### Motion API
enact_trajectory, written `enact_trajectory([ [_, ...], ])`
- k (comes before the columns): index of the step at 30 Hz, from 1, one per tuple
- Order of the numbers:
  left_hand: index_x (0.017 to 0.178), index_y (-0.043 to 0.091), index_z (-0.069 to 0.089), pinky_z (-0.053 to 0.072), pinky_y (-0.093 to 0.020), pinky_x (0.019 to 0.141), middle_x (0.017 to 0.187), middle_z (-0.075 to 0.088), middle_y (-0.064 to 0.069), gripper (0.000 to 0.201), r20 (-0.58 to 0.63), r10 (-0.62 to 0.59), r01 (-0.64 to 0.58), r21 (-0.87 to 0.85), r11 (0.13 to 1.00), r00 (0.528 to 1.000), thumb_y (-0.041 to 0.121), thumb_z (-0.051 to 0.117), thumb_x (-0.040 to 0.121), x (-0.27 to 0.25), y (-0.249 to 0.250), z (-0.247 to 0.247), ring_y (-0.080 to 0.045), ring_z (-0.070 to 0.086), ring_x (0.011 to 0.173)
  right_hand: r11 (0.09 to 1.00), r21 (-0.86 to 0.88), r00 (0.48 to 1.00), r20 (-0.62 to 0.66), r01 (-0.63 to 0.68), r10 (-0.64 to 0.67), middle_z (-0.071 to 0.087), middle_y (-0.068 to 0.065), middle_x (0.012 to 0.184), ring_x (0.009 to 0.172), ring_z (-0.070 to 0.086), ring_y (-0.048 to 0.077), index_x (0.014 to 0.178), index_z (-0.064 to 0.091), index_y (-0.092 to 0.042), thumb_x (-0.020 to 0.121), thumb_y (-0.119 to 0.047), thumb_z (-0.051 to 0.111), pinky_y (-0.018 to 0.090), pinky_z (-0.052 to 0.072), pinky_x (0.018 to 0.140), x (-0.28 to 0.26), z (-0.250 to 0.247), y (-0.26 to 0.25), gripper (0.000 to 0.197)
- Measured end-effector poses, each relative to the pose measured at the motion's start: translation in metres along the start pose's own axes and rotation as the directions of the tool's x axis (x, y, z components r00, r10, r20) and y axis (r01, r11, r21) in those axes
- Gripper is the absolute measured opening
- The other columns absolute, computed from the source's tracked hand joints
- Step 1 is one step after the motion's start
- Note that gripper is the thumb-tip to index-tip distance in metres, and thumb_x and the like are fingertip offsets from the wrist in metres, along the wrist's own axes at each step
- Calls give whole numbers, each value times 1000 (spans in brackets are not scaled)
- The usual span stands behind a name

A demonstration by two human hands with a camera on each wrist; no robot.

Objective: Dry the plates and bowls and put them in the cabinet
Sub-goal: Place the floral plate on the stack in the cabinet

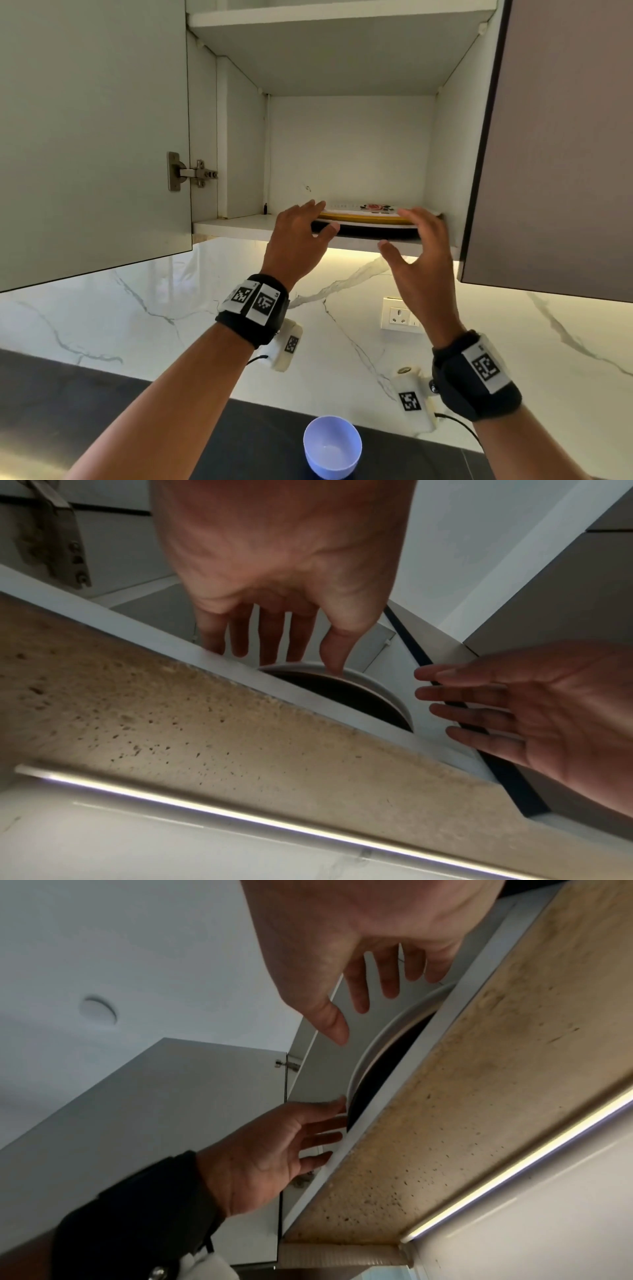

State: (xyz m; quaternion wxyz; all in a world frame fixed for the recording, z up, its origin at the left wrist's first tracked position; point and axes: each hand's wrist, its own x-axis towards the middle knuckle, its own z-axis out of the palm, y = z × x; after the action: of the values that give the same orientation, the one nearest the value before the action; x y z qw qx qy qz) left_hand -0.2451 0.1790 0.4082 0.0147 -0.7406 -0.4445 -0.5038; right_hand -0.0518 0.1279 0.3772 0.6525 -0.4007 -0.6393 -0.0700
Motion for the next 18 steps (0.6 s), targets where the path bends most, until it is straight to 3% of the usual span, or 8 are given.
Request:
enact_trajectory([
  [3,156,18,36,18,-40,123,163,34,-3,61,39,14,-15,46,999,999,38,57,102,-1,-5,9,-27,22,152,1000,-18,998,63,-23,24,46,-7,150,139,41,11,141,53,-25,93,-26,71,24,33,111,-9,-2,4,52],
  [6,157,19,32,15,-38,124,165,29,-3,64,26,25,-26,49,998,999,37,58,101,-2,-8,14,-26,18,154,999,-3,998,60,-33,33,52,-11,141,131,47,6,134,58,-27,93,-25,70,10,32,103,-20,-8,6,43],
  [10,154,16,39,18,-34,121,165,31,-3,62,-116,72,-75,-21,997,991,30,64,99,-14,-12,22,-26,22,153,997,59,998,45,-50,47,59,-16,125,120,55,7,119,60,-34,92,-27,70,21,42,98,-42,-21,10,29],
  [14,138,14,56,27,-23,114,147,53,-3,49,-287,108,-141,-94,986,952,19,70,92,-48,-15,32,-18,39,137,988,97,990,84,-122,114,65,-14,119,116,61,8,112,64,-27,92,-18,71,30,49,96,-75,-44,27,24],
  [16,129,13,61,31,-23,107,133,61,-2,40,-291,112,-145,-92,985,950,20,69,91,-76,-21,39,-16,44,125,975,58,968,151,-213,202,68,-12,116,112,64,8,111,65,-25,93,-20,71,29,50,94,-98,-57,45,20],
  [18,124,15,63,31,-21,101,126,62,0,34,-204,56,-77,-95,992,977,23,66,91,-110,-33,50,-19,46,121,938,-14,912,230,-345,339,70,-12,112,107,66,5,107,67,-25,92,-23,72,24,51,90,-126,-71,68,16],
])
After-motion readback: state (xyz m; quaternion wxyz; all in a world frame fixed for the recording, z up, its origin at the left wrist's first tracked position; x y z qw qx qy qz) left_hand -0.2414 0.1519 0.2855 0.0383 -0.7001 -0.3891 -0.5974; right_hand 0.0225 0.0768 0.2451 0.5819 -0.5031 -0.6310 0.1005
